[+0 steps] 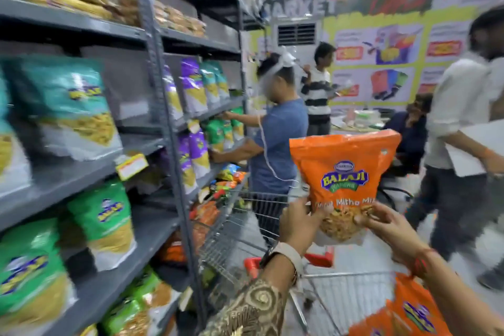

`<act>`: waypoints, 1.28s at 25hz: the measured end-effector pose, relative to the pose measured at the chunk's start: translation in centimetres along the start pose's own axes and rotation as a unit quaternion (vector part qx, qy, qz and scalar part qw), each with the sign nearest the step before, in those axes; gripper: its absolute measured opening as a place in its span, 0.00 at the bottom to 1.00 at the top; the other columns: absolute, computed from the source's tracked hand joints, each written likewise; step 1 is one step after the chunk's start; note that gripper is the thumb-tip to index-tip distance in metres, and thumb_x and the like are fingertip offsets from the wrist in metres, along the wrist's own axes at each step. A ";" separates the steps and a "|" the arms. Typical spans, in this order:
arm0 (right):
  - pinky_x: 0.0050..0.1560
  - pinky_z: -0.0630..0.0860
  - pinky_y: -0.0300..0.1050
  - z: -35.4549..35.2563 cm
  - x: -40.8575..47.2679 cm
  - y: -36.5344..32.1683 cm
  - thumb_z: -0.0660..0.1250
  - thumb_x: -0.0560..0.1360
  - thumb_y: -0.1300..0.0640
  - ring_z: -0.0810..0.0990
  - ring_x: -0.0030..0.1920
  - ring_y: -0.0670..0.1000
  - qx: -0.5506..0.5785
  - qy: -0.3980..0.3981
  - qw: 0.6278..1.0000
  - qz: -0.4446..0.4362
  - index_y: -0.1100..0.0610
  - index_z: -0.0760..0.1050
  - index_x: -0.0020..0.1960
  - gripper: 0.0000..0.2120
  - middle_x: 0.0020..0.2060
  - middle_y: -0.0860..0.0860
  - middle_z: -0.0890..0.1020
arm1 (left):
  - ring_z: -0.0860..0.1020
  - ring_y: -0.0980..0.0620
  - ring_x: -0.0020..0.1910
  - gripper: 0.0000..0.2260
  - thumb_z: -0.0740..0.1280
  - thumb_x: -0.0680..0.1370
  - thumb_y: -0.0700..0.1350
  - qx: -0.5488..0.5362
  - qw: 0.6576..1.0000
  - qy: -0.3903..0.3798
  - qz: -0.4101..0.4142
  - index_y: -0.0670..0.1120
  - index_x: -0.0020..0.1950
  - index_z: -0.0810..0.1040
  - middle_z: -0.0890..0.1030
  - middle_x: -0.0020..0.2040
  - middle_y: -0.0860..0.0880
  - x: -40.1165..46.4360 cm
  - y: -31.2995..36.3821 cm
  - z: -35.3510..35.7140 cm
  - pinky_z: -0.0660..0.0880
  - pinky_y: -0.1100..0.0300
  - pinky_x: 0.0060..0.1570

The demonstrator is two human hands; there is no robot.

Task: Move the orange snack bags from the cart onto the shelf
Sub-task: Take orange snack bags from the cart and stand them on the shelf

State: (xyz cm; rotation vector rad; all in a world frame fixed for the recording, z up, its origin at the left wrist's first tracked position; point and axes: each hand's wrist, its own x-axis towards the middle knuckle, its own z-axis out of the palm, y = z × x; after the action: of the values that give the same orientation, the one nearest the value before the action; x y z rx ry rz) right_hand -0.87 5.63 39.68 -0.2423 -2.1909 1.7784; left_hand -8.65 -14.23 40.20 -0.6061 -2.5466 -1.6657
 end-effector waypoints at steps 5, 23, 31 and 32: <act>0.42 0.76 0.26 16.8 0.7 -14.0 0.69 0.72 0.64 0.82 0.42 0.39 0.071 -0.148 0.976 -0.145 0.62 0.78 0.58 0.15 0.51 0.56 0.83 | 0.84 0.51 0.43 0.31 0.60 0.61 0.79 0.031 0.965 0.256 0.050 0.60 0.53 0.80 0.87 0.43 0.52 -4.9 3.2 -20.4 0.81 0.48 0.43; 0.38 0.74 0.26 69.2 -25.8 -35.1 0.70 0.73 0.63 0.81 0.38 0.34 0.188 -0.612 0.728 -0.244 0.62 0.79 0.55 0.12 0.45 0.51 0.83 | 0.82 0.50 0.42 0.20 0.64 0.71 0.68 0.249 0.617 0.735 -0.131 0.52 0.46 0.80 0.85 0.39 0.54 -41.0 2.1 -60.4 0.74 0.56 0.39; 0.63 0.76 0.49 85.7 -30.4 -38.3 0.76 0.66 0.51 0.82 0.57 0.51 0.142 -0.725 0.635 -0.226 0.55 0.80 0.57 0.21 0.55 0.52 0.84 | 0.82 0.45 0.51 0.17 0.65 0.75 0.61 0.198 0.510 0.817 -0.183 0.51 0.54 0.80 0.85 0.50 0.49 -43.9 -3.9 -71.1 0.76 0.51 0.54; 0.63 0.76 0.50 87.1 -30.7 -38.2 0.76 0.66 0.49 0.81 0.58 0.50 0.134 -0.736 0.625 -0.224 0.54 0.79 0.57 0.22 0.56 0.52 0.84 | 0.82 0.45 0.51 0.17 0.65 0.75 0.60 0.190 0.499 0.826 -0.183 0.50 0.54 0.80 0.85 0.50 0.49 -43.9 -4.8 -71.9 0.76 0.52 0.53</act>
State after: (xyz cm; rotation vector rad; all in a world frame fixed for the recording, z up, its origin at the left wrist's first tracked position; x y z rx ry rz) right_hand 0.66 -92.77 57.00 2.3765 -2.1023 2.0647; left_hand 17.49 -92.92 55.84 1.1461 -1.2181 -0.6335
